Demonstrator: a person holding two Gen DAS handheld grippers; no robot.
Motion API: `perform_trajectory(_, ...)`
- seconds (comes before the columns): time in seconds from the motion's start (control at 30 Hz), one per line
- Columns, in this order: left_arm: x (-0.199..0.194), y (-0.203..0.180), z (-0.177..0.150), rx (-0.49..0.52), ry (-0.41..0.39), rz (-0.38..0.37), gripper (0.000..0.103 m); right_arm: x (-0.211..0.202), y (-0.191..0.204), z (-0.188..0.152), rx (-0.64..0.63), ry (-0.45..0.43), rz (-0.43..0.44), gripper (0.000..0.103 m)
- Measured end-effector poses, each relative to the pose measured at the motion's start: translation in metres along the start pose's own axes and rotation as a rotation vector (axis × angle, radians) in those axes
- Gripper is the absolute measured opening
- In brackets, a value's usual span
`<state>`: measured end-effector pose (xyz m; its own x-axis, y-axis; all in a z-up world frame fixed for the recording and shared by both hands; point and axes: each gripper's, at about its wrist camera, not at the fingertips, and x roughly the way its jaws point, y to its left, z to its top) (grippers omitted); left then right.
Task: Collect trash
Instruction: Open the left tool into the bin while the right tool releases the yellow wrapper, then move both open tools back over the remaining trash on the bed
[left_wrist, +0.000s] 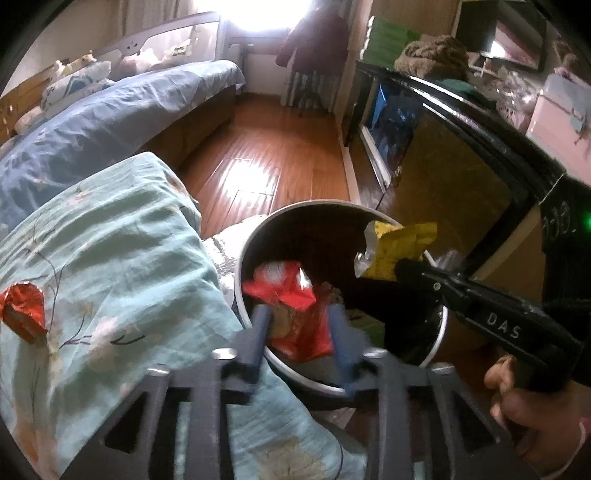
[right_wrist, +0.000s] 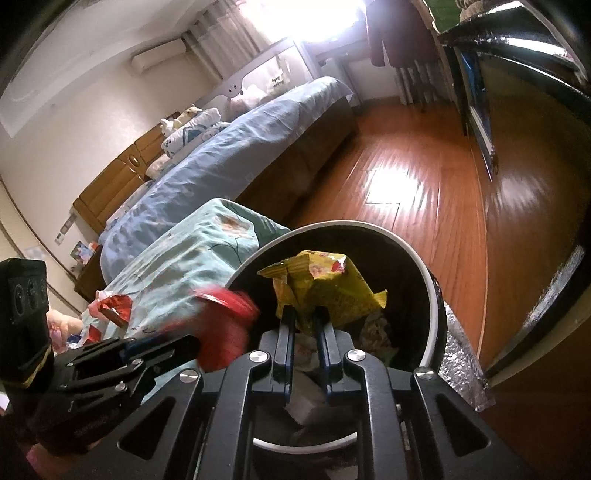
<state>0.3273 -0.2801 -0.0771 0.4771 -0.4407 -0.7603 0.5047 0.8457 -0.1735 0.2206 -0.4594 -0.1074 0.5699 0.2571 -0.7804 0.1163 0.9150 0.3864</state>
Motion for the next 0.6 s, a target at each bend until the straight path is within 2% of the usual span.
perform_trajectory(0.03, -0.003, 0.001, -0.001, -0.005, -0.009, -0.004, 0.049, -0.001, -0.001, 0.0, 0.002, -0.002, -0.001, 0.02)
perform_trajectory(0.1, -0.009, 0.002, -0.003, -0.007, -0.024, -0.004, 0.051, -0.005, 0.0, 0.001, 0.01, -0.015, -0.001, 0.044)
perform_trajectory(0.23, -0.023, 0.01, -0.016, -0.025, -0.049, 0.001, 0.057, -0.013, 0.006, 0.001, 0.005, -0.038, 0.004, 0.056)
perform_trajectory(0.3, -0.029, 0.016, -0.024, -0.043, -0.057, 0.013, 0.059, -0.015, 0.011, 0.0, -0.004, -0.049, 0.007, 0.075)
perform_trajectory(0.6, -0.066, 0.041, -0.064, -0.109, -0.095, 0.048, 0.061, -0.016, 0.049, -0.011, -0.053, -0.043, 0.059, 0.081)
